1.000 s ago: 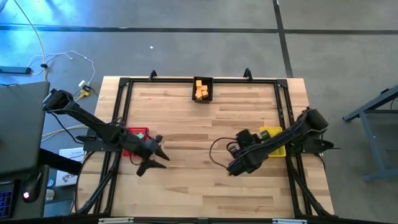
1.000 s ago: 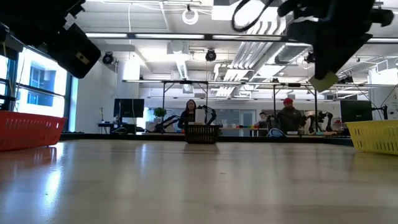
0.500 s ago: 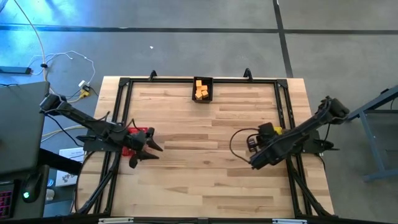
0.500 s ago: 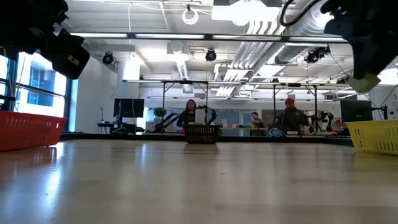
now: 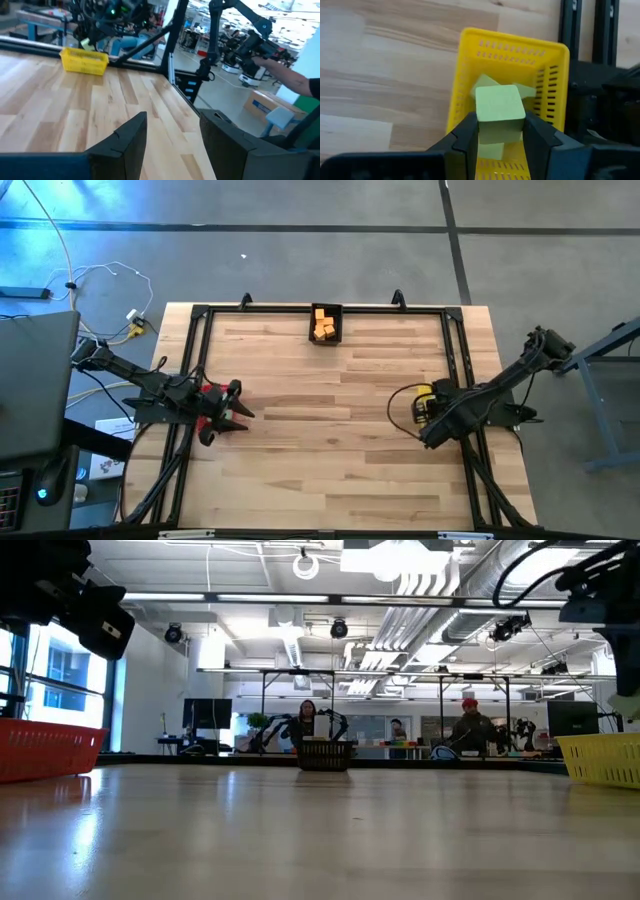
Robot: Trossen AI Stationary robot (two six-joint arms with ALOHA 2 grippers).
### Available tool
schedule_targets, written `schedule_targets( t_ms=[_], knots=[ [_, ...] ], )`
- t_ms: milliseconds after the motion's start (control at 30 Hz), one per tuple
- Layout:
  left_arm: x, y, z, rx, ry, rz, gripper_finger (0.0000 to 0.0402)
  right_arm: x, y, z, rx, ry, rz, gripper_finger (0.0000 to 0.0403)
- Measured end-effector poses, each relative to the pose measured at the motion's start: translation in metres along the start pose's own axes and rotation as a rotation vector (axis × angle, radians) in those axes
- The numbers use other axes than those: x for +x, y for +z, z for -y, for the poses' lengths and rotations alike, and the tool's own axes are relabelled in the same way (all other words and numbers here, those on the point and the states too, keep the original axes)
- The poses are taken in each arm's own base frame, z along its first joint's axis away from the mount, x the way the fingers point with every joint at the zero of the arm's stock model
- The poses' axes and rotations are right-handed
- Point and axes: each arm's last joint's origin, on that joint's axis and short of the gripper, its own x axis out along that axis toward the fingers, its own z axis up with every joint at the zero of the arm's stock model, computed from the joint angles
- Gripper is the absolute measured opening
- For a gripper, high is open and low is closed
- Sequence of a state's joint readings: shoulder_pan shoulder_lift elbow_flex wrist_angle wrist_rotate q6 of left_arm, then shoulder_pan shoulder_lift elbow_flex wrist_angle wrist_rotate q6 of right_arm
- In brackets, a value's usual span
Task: Sort & place blocks by color
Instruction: Put the green block into the yellow bin, then return to Home Position
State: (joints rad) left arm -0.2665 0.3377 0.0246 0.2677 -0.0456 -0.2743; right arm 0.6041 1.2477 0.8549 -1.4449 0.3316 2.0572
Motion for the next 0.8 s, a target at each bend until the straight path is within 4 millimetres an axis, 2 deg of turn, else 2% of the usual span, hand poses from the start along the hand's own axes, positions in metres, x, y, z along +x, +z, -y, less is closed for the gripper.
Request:
schedule_targets(
  t_ms=[200, 433, 533, 667, 800],
  knots=[
    [-0.006, 0.006, 0.001, 0.106, 0.003, 0.070, 0.0170, 0.008, 0.002, 0.010, 0.019, -0.006, -0.039, 0.0100],
    [-0.012, 0.007, 0.001, 0.169, 0.003, 0.082, 0.0170, 0.008, 0.003, 0.014, -0.021, -0.050, -0.043, 0.0216],
    [-0.014, 0.004, 0.000, 0.161, 0.008, 0.055, 0.0170, 0.006, 0.006, 0.019, -0.028, -0.061, -0.030, 0.0247],
    [-0.017, 0.002, -0.001, 0.153, 0.013, 0.042, 0.0170, 0.001, 0.014, 0.026, -0.016, 0.024, 0.002, 0.0255],
    [-0.020, 0.001, -0.002, 0.161, 0.020, 0.043, 0.0170, -0.006, 0.024, 0.032, -0.014, 0.201, 0.053, 0.0251]
  ],
)
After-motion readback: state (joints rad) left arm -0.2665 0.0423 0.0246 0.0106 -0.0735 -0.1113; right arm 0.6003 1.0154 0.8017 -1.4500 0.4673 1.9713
